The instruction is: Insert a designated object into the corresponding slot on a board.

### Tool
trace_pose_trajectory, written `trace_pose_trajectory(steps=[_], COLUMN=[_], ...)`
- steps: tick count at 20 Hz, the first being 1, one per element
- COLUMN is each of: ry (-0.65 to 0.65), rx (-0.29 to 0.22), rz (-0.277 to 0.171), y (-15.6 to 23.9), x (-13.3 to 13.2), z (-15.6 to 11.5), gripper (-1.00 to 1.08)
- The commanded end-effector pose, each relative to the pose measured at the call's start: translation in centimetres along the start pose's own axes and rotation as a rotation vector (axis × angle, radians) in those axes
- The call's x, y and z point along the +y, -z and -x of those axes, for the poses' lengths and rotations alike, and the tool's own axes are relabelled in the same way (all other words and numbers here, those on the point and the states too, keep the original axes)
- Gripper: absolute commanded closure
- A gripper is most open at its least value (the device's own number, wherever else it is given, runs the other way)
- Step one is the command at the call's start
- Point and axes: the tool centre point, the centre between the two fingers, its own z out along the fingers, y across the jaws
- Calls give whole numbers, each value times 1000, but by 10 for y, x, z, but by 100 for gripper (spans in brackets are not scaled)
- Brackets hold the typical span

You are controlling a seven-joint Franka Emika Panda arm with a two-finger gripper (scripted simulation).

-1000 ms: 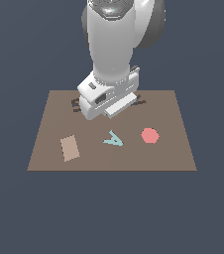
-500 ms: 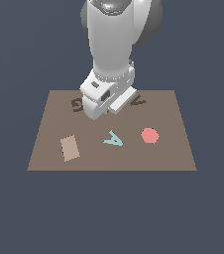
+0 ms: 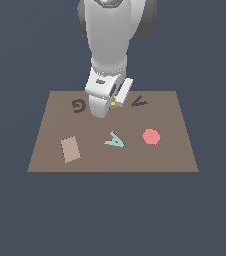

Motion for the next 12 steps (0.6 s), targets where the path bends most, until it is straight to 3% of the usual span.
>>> trace_pose_trajectory(steps=[1,12], ry=[101,526], rx=[0,0], rz=[1,1], y=[1,2], x=[-4,-14], z=[5,30], gripper=[108,108])
